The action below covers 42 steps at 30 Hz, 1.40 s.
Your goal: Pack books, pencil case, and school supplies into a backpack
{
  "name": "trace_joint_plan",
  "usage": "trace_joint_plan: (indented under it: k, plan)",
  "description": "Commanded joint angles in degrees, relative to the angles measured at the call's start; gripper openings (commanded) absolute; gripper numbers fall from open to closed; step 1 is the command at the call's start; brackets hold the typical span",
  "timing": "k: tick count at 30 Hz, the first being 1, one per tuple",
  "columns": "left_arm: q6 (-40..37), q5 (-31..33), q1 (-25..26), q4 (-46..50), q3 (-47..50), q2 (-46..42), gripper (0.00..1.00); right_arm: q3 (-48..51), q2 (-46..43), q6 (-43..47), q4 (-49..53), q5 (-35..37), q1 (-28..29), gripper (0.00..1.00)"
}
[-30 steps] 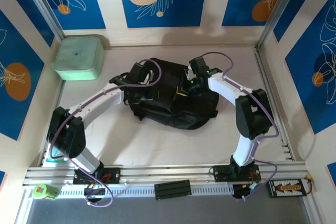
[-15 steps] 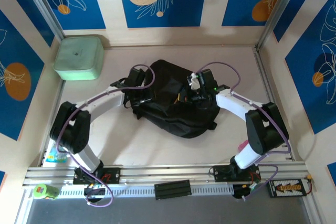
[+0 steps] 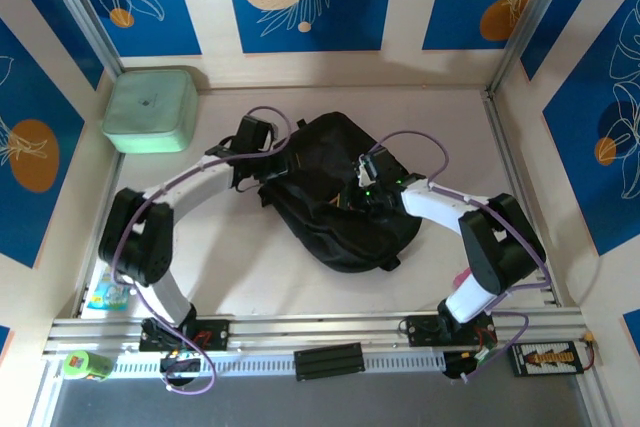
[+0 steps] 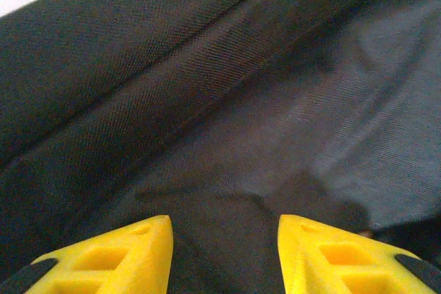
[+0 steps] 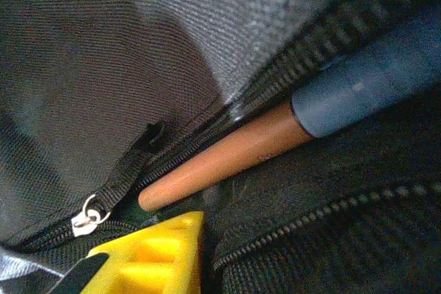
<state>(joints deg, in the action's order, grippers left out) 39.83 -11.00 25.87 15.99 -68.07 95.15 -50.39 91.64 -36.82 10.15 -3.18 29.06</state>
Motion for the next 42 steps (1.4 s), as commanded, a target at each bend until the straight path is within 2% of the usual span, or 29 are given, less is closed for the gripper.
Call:
trace_joint_plan:
  k: [1,5,8,12,19,21,26,29,35,39,42]
  plan:
    - [7.95,-3.04,-0.56,6.74,3.89,-7.02,0.48,1.7,0.59,-1.41,0.67,2.95,0.56,0.21]
    - [18.98,-8.79,1.24,-0.71,11.98,-9.92,0.49,1.85,1.43,-1.94,-0.71,3.24,0.89,0.21]
    - [23.74,-10.88,3.66,-8.2,14.09,-8.69,0.51,2.4,1.78,-1.56,-1.89,3.9,1.46,0.21]
    - [26.18,-12.04,5.52,-12.84,13.56,-4.14,0.51,4.38,1.84,-0.75,-4.13,5.18,2.3,0.2]
    - [28.15,-9.64,6.72,-9.84,11.52,0.07,0.51,6.53,0.87,-0.01,-5.45,6.77,2.49,0.2]
    - [28.15,-9.9,7.07,-8.99,11.07,0.84,0.47,6.62,0.61,-0.09,-5.28,7.39,2.49,0.2]
    - [25.94,-11.47,7.61,-10.78,11.01,1.71,0.15,5.67,-1.67,-0.9,-3.02,8.25,2.36,0.21]
    - [22.98,-11.49,7.63,-14.24,11.48,1.76,0.0,4.17,-5.71,-1.72,-0.24,6.45,0.35,0.23]
    - [19.71,-13.04,7.79,-19.87,11.57,2.67,0.0,-3.21,-12.88,2.67,8.46,1.69,-4.76,0.45]
    - [18.67,-13.45,8.03,-21.44,11.43,2.94,0.0,-9.88,-10.9,4.99,14.26,1.16,-2.71,0.48]
    - [18.01,-13.12,8.1,-21.42,11.56,2.84,0.0,-15.41,-6.08,4.47,18.11,0.91,-0.82,0.49]
